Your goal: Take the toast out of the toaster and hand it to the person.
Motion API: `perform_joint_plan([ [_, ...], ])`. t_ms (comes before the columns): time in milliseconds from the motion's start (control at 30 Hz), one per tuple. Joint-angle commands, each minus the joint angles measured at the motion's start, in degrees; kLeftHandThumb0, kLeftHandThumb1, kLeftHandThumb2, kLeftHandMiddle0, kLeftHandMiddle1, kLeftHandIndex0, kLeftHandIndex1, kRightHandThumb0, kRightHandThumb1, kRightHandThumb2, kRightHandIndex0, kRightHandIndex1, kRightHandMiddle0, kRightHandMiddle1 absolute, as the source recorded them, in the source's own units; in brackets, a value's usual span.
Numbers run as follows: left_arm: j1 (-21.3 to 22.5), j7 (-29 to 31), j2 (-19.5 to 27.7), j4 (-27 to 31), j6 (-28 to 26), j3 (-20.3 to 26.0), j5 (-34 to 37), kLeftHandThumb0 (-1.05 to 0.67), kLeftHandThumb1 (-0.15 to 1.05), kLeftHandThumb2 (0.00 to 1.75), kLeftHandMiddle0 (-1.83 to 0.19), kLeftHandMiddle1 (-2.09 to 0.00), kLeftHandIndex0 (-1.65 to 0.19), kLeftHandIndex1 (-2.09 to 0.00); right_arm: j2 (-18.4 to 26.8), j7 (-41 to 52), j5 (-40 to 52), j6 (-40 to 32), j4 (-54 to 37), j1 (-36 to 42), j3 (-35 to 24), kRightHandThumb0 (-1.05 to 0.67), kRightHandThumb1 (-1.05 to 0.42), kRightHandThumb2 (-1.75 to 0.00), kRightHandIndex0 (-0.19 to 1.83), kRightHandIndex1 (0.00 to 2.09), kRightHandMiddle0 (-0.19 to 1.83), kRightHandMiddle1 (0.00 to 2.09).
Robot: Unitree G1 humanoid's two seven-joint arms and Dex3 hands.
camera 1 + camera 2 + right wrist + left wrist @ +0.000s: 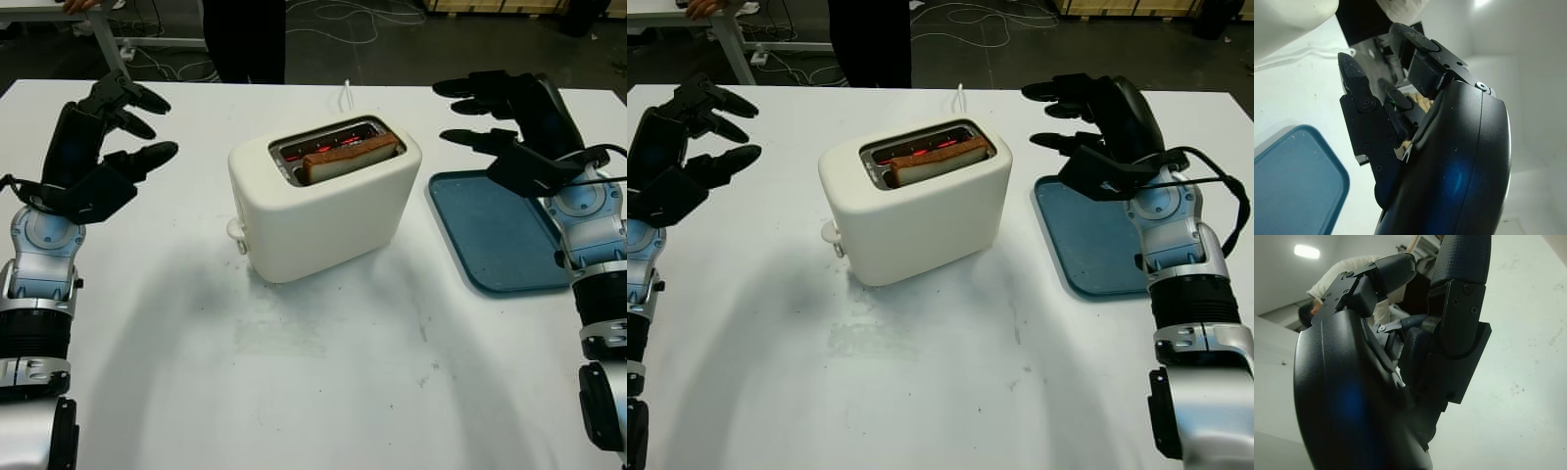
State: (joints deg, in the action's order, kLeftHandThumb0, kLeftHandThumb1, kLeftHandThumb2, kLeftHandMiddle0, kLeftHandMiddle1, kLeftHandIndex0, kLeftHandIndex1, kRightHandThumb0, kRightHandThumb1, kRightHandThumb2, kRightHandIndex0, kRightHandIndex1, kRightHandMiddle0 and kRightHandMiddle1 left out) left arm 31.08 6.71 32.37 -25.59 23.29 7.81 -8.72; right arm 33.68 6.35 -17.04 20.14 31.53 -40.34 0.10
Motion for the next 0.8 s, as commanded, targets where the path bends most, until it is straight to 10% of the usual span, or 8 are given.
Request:
perform_joint_plan([
  [0,0.2,-0.5,0.2,0.1,0.2,0.2,0.0,-0.99,0.92,0.22,-0.43,-1.35,-0.31,-1.26,0.6,0.5,0.7,-0.2,-0.1,0.0,-0.4,-0.22,-0.78,0.0,0.94,0.0,0.85,0.0],
  [300,0.4,-0.8,0.0,-0.5,1.4,0.2,0.3,-0.9,0.92,0.36,-0.46,-1.35,-0.34,-1.25,0.7,0.2,0.3,-0.2,0.1,0.0,-0.3,-0.25,-0.79,0.0,0.94,0.0,0.85,0.0],
  [467,1.4,-2.0,0.1,-3.0,4.1,-0.1,-0.3,-0.75,0.89,0.82,-0.46,-1.32,-0.34,-1.25,0.6,0.0,0.4,0.5,0.3,0.0,-0.4,-0.24,-0.79,0.0,0.95,0.01,0.85,0.0],
  [767,0.8,-2.3,-0.9,0.0,0.9,0.7,1.6,-0.69,0.4,1.71,-0.16,-1.43,-0.24,-1.36,0.8,0.2,-0.1,-0.1,0.0,0.0,0.0,-0.27,-0.79,0.0,0.94,0.0,0.85,0.0],
])
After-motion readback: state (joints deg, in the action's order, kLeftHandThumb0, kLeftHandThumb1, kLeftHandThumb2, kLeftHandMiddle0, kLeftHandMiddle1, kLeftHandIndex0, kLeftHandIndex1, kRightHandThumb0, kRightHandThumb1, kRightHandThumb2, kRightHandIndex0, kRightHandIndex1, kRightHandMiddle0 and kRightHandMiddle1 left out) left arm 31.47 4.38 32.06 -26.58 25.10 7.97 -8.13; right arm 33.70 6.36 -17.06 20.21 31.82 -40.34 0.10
